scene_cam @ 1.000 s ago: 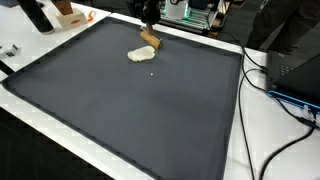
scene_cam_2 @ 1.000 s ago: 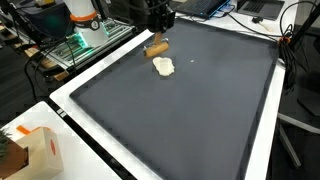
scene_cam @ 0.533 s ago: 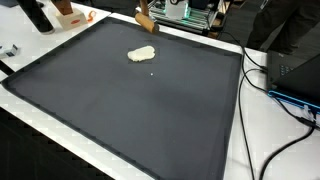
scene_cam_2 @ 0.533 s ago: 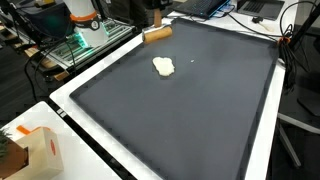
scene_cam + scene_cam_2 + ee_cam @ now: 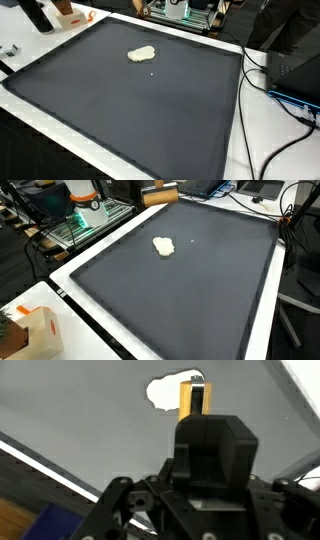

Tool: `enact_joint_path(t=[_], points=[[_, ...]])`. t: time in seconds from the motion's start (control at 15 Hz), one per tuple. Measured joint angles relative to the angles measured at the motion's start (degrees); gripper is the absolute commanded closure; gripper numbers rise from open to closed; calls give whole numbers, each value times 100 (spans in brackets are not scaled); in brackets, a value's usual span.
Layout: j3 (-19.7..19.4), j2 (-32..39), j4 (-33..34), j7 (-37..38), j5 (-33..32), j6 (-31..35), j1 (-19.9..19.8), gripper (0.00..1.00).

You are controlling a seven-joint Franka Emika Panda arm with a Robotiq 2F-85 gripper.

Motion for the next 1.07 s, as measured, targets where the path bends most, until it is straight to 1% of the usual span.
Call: enact_joint_path(t=[0.27,0.33,0.53,0.8,0.87,1.07], points=[[-11,-88,63,997,5,0,1,76],[-15,-102,71,1204,5,0,1,51],[-20,-148,79,1483,5,0,6,51],[-22,-152,80,1514,5,0,6,51],[-22,-152,80,1515,5,0,6,76],[-60,-117,73,1503,59,0,33,76]])
